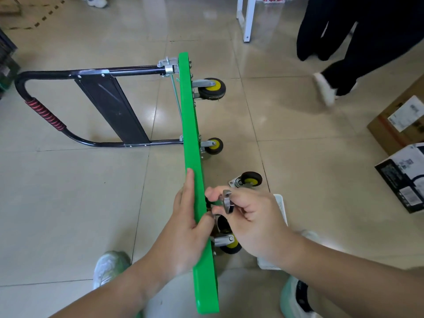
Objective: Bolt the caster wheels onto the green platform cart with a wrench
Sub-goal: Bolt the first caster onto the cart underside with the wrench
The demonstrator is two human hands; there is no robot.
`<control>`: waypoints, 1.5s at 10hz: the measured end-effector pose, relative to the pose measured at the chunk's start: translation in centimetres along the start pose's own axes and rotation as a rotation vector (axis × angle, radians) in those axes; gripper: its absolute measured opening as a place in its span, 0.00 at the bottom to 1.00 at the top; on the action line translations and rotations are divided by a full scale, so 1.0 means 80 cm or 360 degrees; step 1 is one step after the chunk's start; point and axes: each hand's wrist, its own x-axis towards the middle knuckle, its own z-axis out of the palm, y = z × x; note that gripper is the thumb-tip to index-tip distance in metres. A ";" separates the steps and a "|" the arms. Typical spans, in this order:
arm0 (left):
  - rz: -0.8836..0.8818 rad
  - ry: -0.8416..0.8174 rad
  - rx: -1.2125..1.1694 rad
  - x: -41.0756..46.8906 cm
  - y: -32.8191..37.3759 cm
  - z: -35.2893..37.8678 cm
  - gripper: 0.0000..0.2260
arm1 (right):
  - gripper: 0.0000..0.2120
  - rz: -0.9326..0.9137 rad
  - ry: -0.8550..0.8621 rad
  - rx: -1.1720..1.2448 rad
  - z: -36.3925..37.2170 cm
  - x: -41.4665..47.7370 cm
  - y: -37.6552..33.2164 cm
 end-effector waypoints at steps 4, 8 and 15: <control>-0.0003 -0.0012 0.0063 -0.001 0.004 -0.001 0.39 | 0.10 0.0655 0.0178 0.0580 -0.043 0.068 -0.024; -0.0021 -0.0100 0.0071 0.001 0.000 -0.005 0.41 | 0.06 0.1024 -0.0158 0.0463 -0.016 0.139 0.011; -0.0012 -0.0145 0.0079 0.002 0.001 -0.009 0.42 | 0.06 0.1046 -0.0382 0.0352 0.002 0.136 0.011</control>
